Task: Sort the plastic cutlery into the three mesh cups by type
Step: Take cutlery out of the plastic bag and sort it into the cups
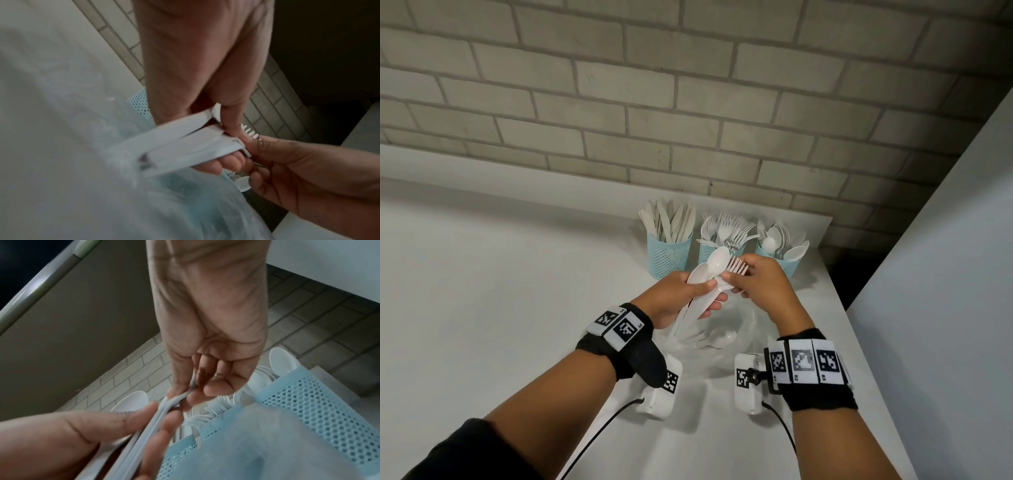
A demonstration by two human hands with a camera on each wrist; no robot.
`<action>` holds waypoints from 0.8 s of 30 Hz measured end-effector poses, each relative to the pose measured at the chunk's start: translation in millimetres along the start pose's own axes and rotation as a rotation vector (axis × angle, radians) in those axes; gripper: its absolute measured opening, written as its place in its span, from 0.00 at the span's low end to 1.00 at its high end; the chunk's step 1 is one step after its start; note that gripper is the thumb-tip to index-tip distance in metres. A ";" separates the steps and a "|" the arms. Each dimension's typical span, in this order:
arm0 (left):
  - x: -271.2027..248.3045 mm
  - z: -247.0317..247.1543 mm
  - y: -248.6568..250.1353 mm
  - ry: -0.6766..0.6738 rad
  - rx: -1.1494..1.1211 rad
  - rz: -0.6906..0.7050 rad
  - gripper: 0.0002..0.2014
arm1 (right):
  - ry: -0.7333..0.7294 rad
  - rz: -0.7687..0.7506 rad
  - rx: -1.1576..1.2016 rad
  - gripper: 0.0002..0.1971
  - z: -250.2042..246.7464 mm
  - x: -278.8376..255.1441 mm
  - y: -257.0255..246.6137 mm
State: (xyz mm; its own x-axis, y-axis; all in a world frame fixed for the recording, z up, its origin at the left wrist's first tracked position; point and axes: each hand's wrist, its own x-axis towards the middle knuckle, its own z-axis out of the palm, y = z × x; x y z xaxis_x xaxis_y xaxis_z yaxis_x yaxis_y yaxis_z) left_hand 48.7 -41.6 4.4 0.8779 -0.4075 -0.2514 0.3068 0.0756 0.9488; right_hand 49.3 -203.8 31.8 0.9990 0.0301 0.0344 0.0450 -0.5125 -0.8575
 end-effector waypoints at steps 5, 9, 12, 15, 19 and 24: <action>1.2 1.1 5.1 -0.001 -0.028 0.027 0.07 | 0.143 0.037 0.132 0.03 3.6 5.2 3.9; 5.2 3.8 6.8 0.055 -0.025 0.036 0.07 | 0.086 0.040 0.192 0.15 5.5 10.5 1.1; 9.8 3.0 11.1 0.072 -0.039 0.052 0.10 | 0.132 0.021 0.228 0.17 -2.0 19.2 -6.0; 14.3 -4.3 17.0 0.134 -0.126 0.075 0.07 | 0.283 0.001 0.290 0.15 -17.7 34.5 -15.5; 16.9 -14.4 21.5 0.156 -0.227 0.119 0.09 | 0.523 -0.093 0.316 0.11 -42.0 53.9 -32.9; 22.0 -21.6 24.9 0.159 -0.324 0.135 0.10 | 0.707 -0.248 0.165 0.08 -45.9 72.2 -44.1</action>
State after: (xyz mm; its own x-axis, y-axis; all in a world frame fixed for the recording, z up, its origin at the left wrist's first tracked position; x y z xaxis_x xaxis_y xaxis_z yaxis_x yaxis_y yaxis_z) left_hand 83.7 -29.0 18.3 0.9565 -0.2299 -0.1795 0.2628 0.4128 0.8721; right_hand 119.8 -218.5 95.7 0.7300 -0.4564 0.5087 0.3224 -0.4263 -0.8452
